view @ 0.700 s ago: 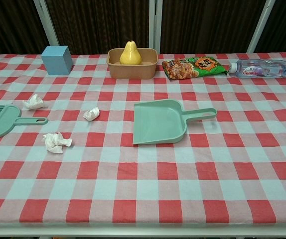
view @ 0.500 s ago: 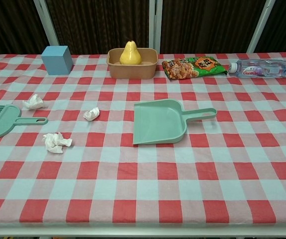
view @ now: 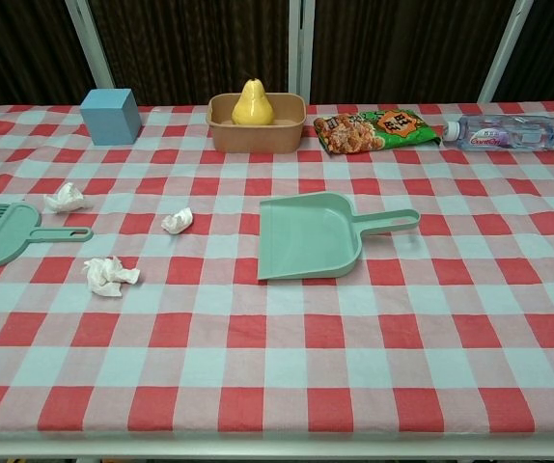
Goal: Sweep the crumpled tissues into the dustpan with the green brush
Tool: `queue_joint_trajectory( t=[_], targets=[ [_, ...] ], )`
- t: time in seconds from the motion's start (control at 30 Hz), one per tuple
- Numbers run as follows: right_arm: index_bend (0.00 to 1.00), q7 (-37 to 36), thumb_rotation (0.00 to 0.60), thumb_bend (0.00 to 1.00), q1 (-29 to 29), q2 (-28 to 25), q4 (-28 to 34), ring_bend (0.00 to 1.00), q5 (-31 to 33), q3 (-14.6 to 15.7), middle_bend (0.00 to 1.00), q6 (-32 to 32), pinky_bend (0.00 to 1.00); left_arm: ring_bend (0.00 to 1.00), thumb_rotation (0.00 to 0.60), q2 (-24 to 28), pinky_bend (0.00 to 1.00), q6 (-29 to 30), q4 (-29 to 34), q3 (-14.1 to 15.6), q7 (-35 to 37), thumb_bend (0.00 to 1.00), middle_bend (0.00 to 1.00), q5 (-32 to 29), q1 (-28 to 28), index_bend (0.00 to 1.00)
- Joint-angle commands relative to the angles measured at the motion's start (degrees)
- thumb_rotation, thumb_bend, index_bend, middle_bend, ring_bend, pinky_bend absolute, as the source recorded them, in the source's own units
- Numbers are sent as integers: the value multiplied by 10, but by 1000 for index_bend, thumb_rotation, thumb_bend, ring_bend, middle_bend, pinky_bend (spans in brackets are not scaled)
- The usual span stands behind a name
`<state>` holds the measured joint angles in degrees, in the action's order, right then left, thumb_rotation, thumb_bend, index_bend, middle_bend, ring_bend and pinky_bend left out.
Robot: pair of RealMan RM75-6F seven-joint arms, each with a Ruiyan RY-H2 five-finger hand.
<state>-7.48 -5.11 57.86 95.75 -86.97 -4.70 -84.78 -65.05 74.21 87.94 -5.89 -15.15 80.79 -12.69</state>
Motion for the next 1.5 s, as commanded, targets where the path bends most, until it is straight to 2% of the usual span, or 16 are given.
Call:
queue_joint_trajectory(
  t=[0.03,0.1,0.23,0.4,0.63,0.83,1.03,1.5],
  targets=[
    [30,-3,600,111,-3,-3,-2,0,0,-2,112,2,0,288,600,-14,295,-49,-4,-21,-29,157,252,-11,-50,305],
    [31,-2,600,111,-4,-7,-1,0,-4,-3,113,0,0,383,600,-31,450,-73,-8,-29,-40,157,320,-16,-75,357],
    [30,-2,600,111,-3,-12,2,0,-11,-3,115,-8,0,523,600,-72,686,-136,-30,-35,-66,157,415,-45,-122,415],
    [30,-9,600,110,3,-17,1,0,-8,-2,116,-14,0,580,600,-111,792,-213,-45,-31,-146,157,432,-124,-165,419],
    [30,-11,600,111,7,-20,-1,0,-4,-2,117,-19,0,629,600,-176,863,-211,-77,-28,-212,161,438,-193,-192,418],
    [30,-12,600,111,8,-19,-2,0,-1,-1,120,-17,0,648,600,-209,888,-204,-89,-24,-250,180,438,-242,-206,417],
    [30,-13,600,111,11,-19,-3,0,0,-1,121,-21,0,661,600,-228,893,-193,-85,-16,-286,190,438,-266,-221,416],
    [30,-14,600,110,15,-18,-5,0,5,0,125,-20,0,662,600,-261,899,-189,-118,10,-332,226,438,-302,-245,416]
  ],
)
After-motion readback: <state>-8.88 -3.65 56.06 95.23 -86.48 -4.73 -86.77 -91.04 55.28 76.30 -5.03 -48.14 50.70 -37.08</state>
